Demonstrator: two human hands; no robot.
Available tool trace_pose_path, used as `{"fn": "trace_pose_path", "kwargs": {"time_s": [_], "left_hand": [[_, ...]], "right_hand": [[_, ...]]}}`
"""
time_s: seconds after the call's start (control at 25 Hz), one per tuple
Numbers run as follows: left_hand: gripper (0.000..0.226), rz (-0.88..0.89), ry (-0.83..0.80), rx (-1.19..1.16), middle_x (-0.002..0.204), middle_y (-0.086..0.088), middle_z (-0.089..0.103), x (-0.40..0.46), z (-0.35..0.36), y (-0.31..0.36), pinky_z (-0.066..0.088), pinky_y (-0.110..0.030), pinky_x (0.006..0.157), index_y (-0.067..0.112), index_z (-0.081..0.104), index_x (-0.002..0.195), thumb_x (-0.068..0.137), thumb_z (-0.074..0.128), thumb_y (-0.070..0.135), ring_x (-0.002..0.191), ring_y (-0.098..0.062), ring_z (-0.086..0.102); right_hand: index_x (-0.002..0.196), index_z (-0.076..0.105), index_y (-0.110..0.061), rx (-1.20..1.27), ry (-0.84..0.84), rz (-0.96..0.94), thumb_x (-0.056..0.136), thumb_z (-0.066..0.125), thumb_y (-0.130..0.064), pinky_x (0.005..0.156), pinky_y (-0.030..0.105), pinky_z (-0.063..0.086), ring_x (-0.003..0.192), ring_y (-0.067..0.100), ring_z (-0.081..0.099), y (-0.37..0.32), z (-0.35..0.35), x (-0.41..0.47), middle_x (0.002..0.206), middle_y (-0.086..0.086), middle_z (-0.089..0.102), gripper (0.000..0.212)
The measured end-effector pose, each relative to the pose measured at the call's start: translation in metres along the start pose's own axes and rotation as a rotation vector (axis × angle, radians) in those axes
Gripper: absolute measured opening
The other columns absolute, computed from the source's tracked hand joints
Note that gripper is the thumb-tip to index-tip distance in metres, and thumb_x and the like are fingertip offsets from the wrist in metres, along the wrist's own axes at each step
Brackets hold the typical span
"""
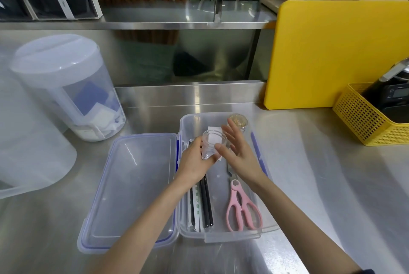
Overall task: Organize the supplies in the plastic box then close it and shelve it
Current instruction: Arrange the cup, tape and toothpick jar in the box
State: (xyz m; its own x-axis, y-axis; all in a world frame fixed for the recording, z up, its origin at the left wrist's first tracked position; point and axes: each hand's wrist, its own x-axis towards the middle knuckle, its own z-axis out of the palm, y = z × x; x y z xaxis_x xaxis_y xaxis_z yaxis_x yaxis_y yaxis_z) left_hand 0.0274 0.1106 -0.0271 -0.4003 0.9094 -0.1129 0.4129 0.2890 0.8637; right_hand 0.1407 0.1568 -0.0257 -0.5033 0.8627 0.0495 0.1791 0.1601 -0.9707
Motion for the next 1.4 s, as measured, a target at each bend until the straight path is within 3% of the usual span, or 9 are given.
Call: {"fn": "trace_pose_path", "kwargs": {"time_s": [0.08, 0.32, 0.44, 0.52, 0.64, 0.76, 1.0, 1.2, 1.4], "left_hand": [[0.048, 0.004, 0.000, 0.007, 0.124, -0.008, 0.060, 0.000, 0.000, -0.001, 0.046, -0.029, 0.091, 0.012, 0.046, 0.124, 0.081, 0.065, 0.019, 0.114, -0.023, 0.057], [0.050, 0.029, 0.031, 0.041, 0.125, -0.006, 0.059, 0.001, 0.002, -0.003, 0.042, -0.025, 0.085, 0.015, 0.047, 0.126, 0.081, 0.066, 0.023, 0.112, -0.022, 0.057], [0.048, 0.013, 0.038, 0.084, 0.125, -0.007, 0.058, 0.004, 0.002, -0.007, 0.039, -0.023, 0.084, 0.010, 0.048, 0.122, 0.080, 0.066, 0.022, 0.111, -0.023, 0.055], [0.047, 0.013, 0.057, 0.088, 0.125, -0.007, 0.057, 0.008, 0.000, -0.009, 0.038, -0.023, 0.082, 0.008, 0.047, 0.121, 0.081, 0.066, 0.022, 0.110, -0.022, 0.054], [0.049, 0.018, 0.059, 0.080, 0.127, -0.006, 0.055, 0.012, 0.000, -0.011, 0.038, -0.023, 0.083, 0.010, 0.046, 0.124, 0.081, 0.065, 0.023, 0.110, -0.021, 0.053], [0.049, 0.008, 0.037, 0.084, 0.127, -0.007, 0.055, 0.014, 0.002, -0.013, 0.038, -0.023, 0.084, 0.010, 0.045, 0.125, 0.082, 0.064, 0.025, 0.113, -0.021, 0.053], [0.050, -0.008, -0.015, 0.066, 0.130, -0.005, 0.054, 0.016, 0.005, -0.017, 0.039, -0.023, 0.086, 0.012, 0.045, 0.126, 0.081, 0.065, 0.024, 0.115, -0.021, 0.054], [0.050, -0.010, -0.011, 0.051, 0.130, -0.005, 0.054, 0.018, 0.003, -0.018, 0.039, -0.022, 0.086, 0.013, 0.045, 0.126, 0.081, 0.065, 0.023, 0.115, -0.020, 0.053], [0.048, -0.002, -0.004, 0.067, 0.128, -0.006, 0.055, 0.014, 0.003, -0.016, 0.038, -0.022, 0.085, 0.012, 0.046, 0.124, 0.081, 0.065, 0.023, 0.115, -0.021, 0.054]], "right_hand": [[0.129, 0.026, -0.042, -0.049, 0.011, -0.038, 0.090, 0.056, -0.019, 0.083, -0.008, 0.034, 0.123, -0.001, 0.036, -0.004, 0.000, 0.001, 0.136, -0.015, 0.036, 0.054], [0.131, 0.050, -0.023, -0.206, -0.087, -0.046, 0.097, 0.041, -0.022, 0.102, 0.019, 0.031, 0.126, -0.002, 0.032, 0.001, 0.003, -0.004, 0.134, -0.018, 0.036, 0.035], [0.132, 0.049, -0.017, -0.165, 0.074, 0.065, 0.099, 0.034, -0.021, 0.097, 0.019, 0.033, 0.119, 0.003, 0.042, 0.008, -0.002, 0.002, 0.137, -0.002, 0.049, 0.037], [0.132, 0.048, -0.011, -0.366, 0.188, 0.159, 0.098, 0.037, -0.017, 0.090, 0.025, 0.042, 0.113, 0.018, 0.056, 0.016, -0.010, 0.015, 0.137, 0.009, 0.052, 0.036], [0.134, 0.042, -0.007, -0.752, 0.012, 0.288, 0.095, 0.043, -0.011, 0.094, 0.037, 0.047, 0.115, 0.033, 0.056, 0.031, -0.015, 0.031, 0.142, 0.014, 0.043, 0.039], [0.138, 0.035, -0.011, -0.896, -0.089, 0.378, 0.091, 0.046, -0.008, 0.094, 0.044, 0.051, 0.116, 0.035, 0.053, 0.045, -0.012, 0.041, 0.140, 0.013, 0.041, 0.048], [0.138, 0.032, -0.010, -1.015, -0.077, 0.354, 0.090, 0.047, -0.001, 0.091, 0.043, 0.051, 0.114, 0.037, 0.053, 0.049, -0.010, 0.048, 0.132, 0.017, 0.041, 0.051], [0.122, 0.053, -0.002, -1.032, -0.129, 0.362, 0.091, 0.047, -0.002, 0.092, 0.045, 0.050, 0.109, 0.039, 0.056, 0.044, -0.014, 0.050, 0.127, 0.019, 0.048, 0.032], [0.128, 0.047, -0.005, -1.089, -0.233, 0.373, 0.090, 0.045, -0.001, 0.094, 0.044, 0.049, 0.114, 0.038, 0.055, 0.043, -0.015, 0.049, 0.129, 0.017, 0.048, 0.039]]}}
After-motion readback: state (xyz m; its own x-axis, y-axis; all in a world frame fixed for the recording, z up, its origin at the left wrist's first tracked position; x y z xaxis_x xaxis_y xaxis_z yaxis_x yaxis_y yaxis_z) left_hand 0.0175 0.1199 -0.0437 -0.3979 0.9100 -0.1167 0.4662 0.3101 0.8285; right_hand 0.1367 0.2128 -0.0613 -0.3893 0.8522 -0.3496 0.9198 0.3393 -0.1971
